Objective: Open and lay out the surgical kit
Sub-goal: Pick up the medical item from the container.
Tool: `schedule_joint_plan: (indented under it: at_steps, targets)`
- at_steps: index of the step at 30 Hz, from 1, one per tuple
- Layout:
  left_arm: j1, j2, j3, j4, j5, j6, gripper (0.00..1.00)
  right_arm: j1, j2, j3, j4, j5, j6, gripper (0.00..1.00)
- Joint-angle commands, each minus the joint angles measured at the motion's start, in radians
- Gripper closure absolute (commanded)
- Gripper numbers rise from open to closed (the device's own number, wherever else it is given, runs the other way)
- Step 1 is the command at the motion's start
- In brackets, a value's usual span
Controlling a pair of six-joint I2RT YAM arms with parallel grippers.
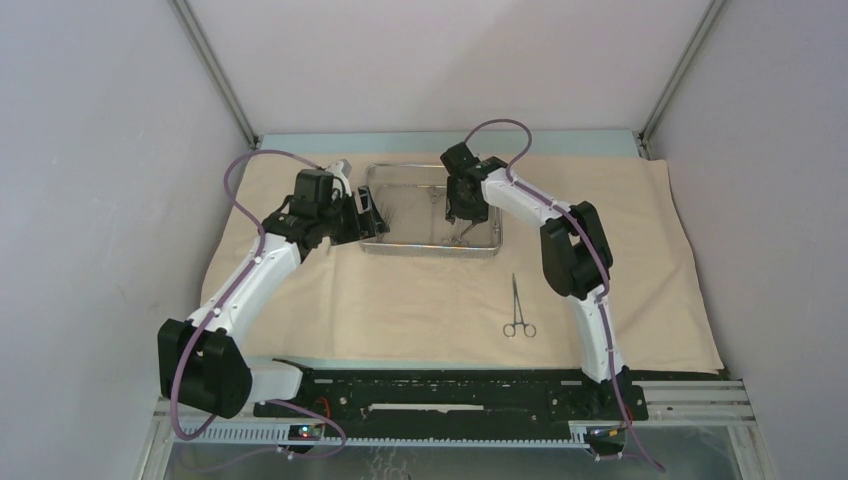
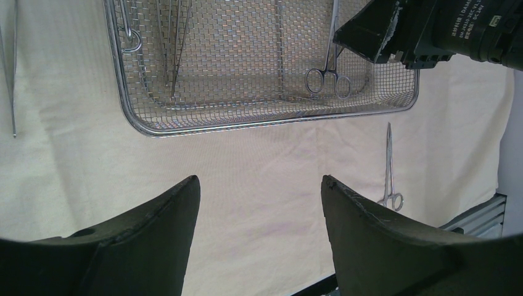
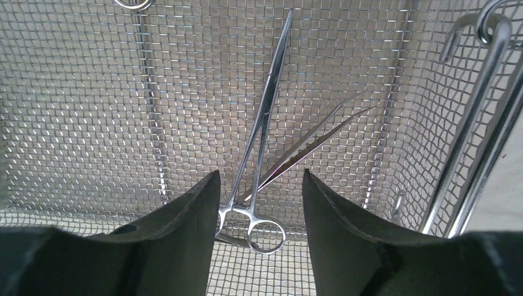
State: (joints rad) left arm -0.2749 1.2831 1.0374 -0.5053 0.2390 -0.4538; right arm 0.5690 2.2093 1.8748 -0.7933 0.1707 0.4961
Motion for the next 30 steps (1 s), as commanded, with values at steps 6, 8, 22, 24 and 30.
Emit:
schedule_joint_plan:
  at_steps: [6,8,22,24,30]
  targets:
    - [-0.001,-0.024,0.037,0.017,0.002,0.005,0.23,0.004,0.058,0.036,-0.007,0.003,0.068,0.40]
    - [-0.001,-0.024,0.036,0.017,0.004,0.003,0.23,0.010,0.069,0.037,-0.001,0.004,0.067,0.41]
    - [0.000,-0.032,0.024,0.022,-0.004,-0.001,0.23,0.012,0.041,0.023,0.005,-0.027,0.032,0.97]
    - [0.000,-0.034,0.023,0.022,-0.007,-0.001,0.23,0.009,0.030,0.023,0.008,-0.028,0.022,1.00]
    - [0.000,-0.034,0.021,0.022,-0.012,-0.001,0.23,0.008,-0.009,0.036,0.012,-0.022,-0.003,1.00]
